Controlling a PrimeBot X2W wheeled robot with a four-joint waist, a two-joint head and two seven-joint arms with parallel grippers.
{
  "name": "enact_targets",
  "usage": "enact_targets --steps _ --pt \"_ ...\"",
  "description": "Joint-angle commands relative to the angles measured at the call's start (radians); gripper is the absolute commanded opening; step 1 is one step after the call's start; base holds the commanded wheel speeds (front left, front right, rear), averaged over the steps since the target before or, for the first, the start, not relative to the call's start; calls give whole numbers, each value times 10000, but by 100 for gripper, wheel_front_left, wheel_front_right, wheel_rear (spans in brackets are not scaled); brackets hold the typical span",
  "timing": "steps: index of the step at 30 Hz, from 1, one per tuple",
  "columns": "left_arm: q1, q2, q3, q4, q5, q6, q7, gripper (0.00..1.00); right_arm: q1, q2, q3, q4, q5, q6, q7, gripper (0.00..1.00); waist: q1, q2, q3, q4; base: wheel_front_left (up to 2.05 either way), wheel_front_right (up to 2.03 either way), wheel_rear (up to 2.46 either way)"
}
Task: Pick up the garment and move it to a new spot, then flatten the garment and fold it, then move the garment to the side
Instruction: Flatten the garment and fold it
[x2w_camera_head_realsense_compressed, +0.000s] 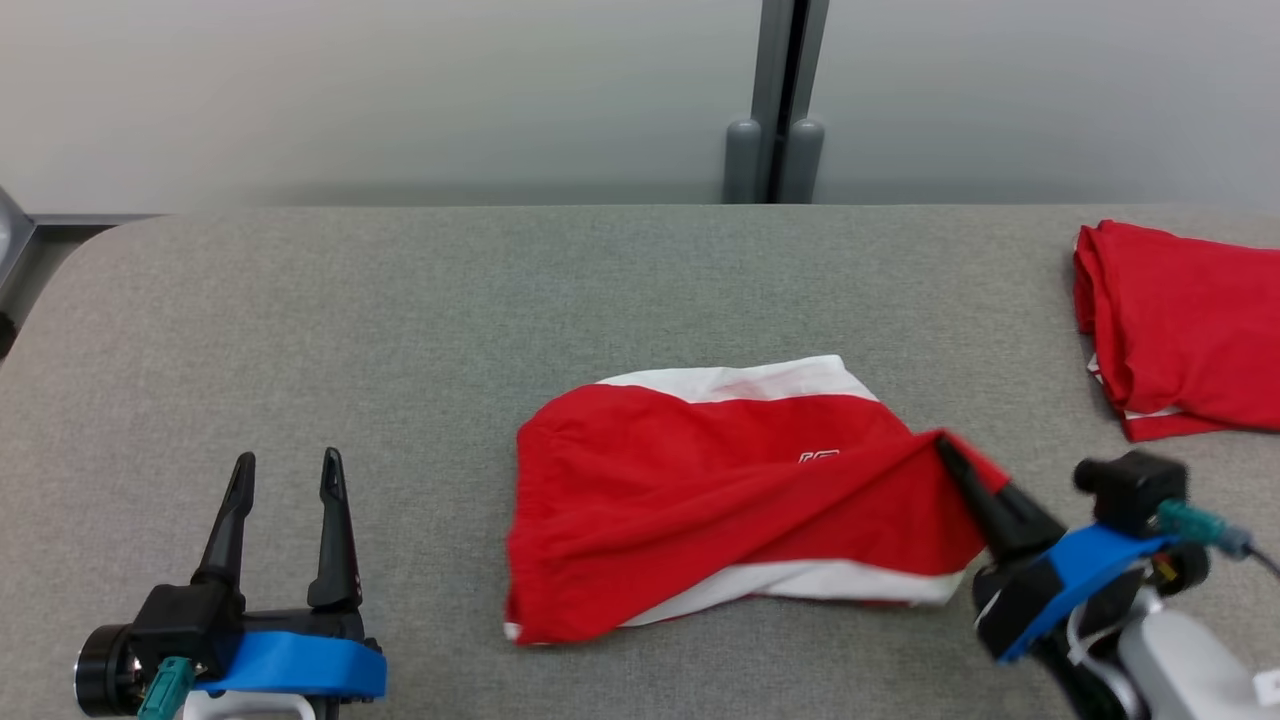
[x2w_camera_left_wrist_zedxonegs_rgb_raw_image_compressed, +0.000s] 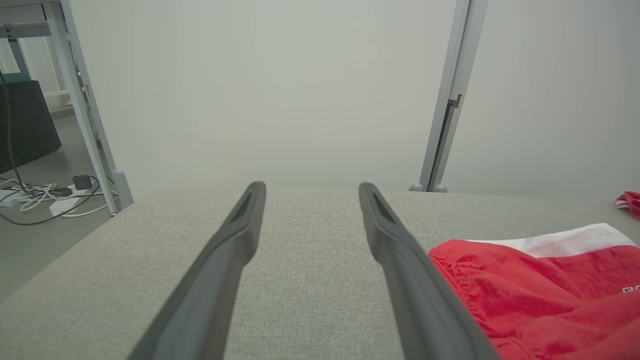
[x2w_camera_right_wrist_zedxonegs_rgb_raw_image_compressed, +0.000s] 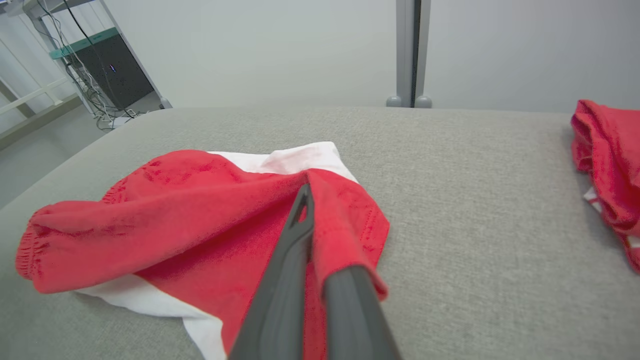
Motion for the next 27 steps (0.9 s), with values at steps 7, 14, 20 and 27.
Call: enact_targets --steps 7,14,20,27 --pt "-258 2 -33 0 -44 -25 -43 100 -1416 -362 -70 1410 141 4 -254 0 0 0 231 225 0 0 0" --pt "-383 -62 -69 40 -78 -25 -45 100 -2214 84 384 3562 304 4 -862 100 0 0 355 192 0 0 0" --pt "-321 -77 -46 -16 -25 -25 -45 100 -2538 93 366 4654 269 3 -1732 100 0 0 191 -9 0 0 0" --pt "-66 -85 129 -194 49 -26 -45 100 -2264 -129 -655 4009 -289 4 -1971 100 0 0 5 -372 0 0 0"
